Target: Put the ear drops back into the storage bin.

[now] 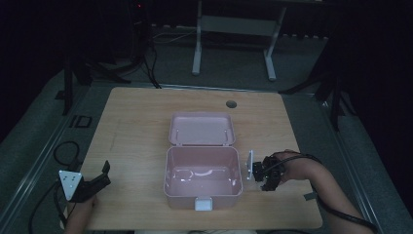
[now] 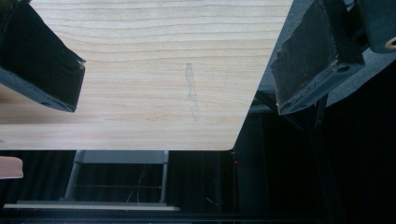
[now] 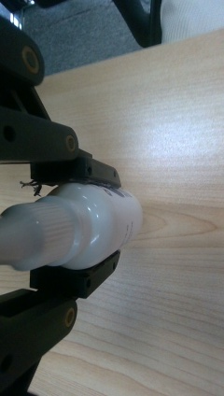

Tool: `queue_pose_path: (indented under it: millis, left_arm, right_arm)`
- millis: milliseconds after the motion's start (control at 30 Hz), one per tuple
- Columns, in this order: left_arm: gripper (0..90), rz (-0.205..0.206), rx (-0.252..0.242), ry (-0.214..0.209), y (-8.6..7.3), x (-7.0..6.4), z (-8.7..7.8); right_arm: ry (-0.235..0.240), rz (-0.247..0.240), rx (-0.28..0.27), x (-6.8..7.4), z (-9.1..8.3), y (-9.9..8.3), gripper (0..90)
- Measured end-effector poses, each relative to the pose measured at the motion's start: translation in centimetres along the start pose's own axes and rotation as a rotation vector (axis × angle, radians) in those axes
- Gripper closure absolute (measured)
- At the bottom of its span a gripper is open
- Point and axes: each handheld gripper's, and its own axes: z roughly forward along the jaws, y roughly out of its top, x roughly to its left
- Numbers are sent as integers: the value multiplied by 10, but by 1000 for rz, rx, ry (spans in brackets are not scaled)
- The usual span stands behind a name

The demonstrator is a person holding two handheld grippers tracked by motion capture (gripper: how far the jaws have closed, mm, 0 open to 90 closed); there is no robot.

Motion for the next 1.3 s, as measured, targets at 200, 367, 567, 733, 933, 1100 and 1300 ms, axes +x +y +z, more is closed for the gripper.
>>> queue_pose_path:
  millis: [200, 367, 567, 733, 933, 1100, 1300]
  left_arm:
    - [24, 1, 1, 2, 0, 0, 0]
    - [24, 1, 0, 2, 0, 0, 0]
    - [24, 1, -1, 1, 0, 0, 0]
    - [24, 1, 0, 2, 0, 0, 0]
    - [24, 0, 0, 2, 0, 0, 0]
    - [24, 0, -1, 2, 0, 0, 0]
    - [24, 1, 0, 2, 0, 0, 0]
  right_arm:
    - [-6, 20, -10, 1, -11, 0, 591]
    - [-7, 26, -7, 3, -19, 1, 591]
    - [-18, 28, -6, 6, -31, 1, 591]
    - [-32, 33, -16, 7, -45, 3, 591]
    - [-49, 33, -23, 8, -62, 5, 592]
    - [-61, 30, -24, 9, -79, 8, 591]
    - [-85, 38, -9, 10, -102, 10, 591]
